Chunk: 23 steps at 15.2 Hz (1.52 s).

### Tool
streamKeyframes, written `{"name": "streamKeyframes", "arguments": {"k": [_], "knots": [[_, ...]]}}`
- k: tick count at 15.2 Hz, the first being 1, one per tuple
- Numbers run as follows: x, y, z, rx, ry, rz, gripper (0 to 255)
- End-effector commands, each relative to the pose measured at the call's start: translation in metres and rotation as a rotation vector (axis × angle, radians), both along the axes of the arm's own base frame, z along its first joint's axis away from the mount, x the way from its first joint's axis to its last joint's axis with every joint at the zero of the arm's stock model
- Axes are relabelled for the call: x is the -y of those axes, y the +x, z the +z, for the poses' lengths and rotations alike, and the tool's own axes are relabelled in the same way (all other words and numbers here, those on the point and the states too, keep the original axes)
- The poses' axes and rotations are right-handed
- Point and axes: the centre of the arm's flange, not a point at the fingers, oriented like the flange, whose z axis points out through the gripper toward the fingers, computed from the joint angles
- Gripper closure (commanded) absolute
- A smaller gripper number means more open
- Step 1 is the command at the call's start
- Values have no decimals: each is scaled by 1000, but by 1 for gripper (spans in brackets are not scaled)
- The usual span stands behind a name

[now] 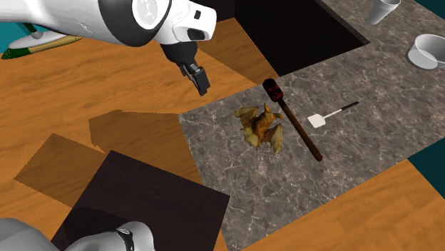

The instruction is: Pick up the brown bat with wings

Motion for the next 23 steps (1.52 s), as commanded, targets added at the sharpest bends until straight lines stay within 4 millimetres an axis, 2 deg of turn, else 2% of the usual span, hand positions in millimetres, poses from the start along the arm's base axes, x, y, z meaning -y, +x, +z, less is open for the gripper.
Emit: {"name": "streamKeyframes", "arguments": {"k": [1,12,23], "knots": [[11,15,-18,4,-5,-52,0],[89,95,-109,23,-35,-325,0],[188,152,-195,41,-64,-599,0]]}}
